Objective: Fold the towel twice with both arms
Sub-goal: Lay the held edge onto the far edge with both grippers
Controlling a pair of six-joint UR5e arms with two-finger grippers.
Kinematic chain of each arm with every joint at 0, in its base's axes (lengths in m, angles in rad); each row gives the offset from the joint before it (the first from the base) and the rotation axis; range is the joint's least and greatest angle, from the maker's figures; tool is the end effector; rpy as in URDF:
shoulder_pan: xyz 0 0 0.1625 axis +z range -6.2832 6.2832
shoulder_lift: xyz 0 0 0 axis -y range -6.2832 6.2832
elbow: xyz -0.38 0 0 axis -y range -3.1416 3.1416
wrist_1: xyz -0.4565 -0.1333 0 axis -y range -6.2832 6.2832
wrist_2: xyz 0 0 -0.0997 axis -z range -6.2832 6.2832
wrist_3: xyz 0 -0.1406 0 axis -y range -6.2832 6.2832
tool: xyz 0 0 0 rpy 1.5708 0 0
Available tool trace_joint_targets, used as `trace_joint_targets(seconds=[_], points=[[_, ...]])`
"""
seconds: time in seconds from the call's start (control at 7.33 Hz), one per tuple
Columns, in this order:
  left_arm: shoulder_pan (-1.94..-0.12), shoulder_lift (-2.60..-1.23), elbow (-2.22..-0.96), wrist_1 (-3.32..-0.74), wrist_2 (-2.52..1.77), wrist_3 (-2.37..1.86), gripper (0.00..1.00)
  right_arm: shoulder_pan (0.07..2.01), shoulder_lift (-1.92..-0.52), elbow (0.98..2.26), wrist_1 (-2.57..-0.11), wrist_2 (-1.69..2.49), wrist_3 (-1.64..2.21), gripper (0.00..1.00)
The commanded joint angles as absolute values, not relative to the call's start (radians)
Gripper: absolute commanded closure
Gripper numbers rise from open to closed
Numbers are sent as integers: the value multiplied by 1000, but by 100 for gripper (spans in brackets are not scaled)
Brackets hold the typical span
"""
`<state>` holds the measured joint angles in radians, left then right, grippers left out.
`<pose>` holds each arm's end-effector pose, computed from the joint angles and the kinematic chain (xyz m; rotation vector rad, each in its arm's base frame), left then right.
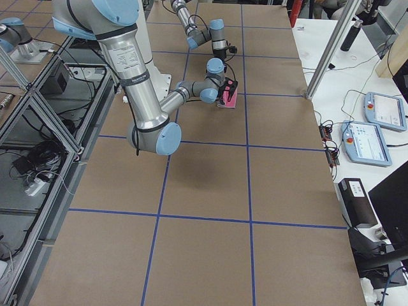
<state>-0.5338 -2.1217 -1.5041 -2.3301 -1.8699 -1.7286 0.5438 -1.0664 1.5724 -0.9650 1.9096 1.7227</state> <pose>0.6094 -0.4669 0.2226 -0.0244 1.2689 -0.4114 -0.5936 -0.4601 0.2433 -0.0835 -1.1468 0.4300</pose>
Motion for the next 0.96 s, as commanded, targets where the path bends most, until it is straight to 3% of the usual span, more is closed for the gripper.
trace_joint_targets(seconds=[0.0,0.82], points=[[-540,-2135,-1490,-2330,-1870,-1729,100,545,-1063,1549,-933,1896,1724,100],[-551,-2164,-1450,-2329,-1870,-1730,100,557,-1048,1548,-933,1896,1724,100]])
